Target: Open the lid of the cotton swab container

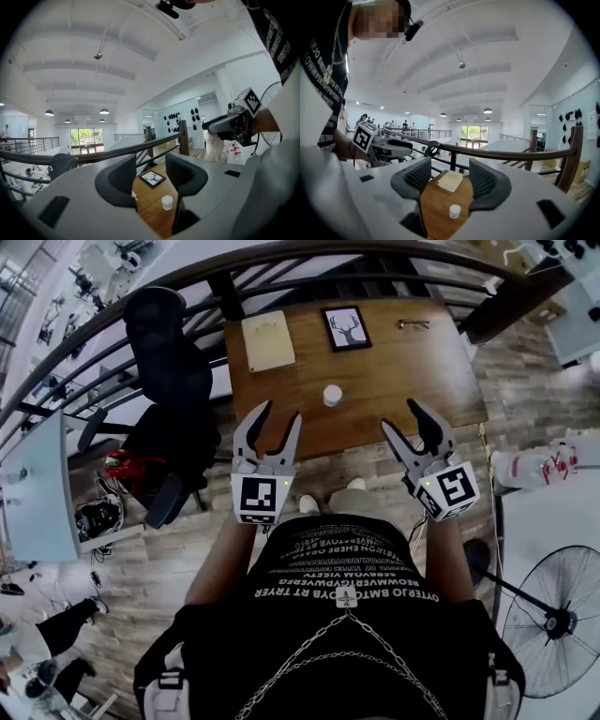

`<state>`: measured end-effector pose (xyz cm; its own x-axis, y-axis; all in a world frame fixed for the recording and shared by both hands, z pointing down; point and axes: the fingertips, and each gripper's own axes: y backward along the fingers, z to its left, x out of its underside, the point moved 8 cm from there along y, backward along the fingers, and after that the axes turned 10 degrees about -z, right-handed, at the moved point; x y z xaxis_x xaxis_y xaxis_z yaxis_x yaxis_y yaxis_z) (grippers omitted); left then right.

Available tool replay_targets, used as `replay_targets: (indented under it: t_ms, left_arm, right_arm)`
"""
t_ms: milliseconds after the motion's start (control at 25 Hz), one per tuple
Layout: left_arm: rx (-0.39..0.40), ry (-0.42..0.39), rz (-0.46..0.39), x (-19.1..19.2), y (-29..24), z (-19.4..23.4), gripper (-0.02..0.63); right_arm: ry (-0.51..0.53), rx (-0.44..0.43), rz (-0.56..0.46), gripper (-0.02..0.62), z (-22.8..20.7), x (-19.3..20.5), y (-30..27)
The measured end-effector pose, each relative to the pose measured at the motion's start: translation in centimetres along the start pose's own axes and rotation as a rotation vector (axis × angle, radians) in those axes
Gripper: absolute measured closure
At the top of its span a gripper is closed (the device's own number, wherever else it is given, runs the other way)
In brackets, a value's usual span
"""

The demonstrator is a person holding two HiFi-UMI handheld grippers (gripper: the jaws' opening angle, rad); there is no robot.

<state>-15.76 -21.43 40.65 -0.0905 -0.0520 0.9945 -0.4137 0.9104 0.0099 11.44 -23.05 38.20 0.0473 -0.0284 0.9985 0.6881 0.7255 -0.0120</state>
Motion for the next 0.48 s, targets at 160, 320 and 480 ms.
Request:
replay_targets:
  t_ms: [160, 320, 480]
  left_arm:
    - [0.015, 0.016, 0.012, 1.0, -0.4, -0.1, 0.403]
    - [0.025, 0.021, 0.036, 2.3, -0.9, -0.3, 0.400]
    - [0.034, 0.027, 0.056, 3.5, -1.6, -0.6, 0.397]
  right_arm:
    - [-0.014, 0.004, 0.017, 0.356, -0.1, 0.7, 0.0]
    - [-0.022, -0.015, 0.029, 0.356, -0.4, 1.3, -0.7]
    - [-0.016, -0.036, 0.033, 0.356, -1.0, 1.6, -1.5]
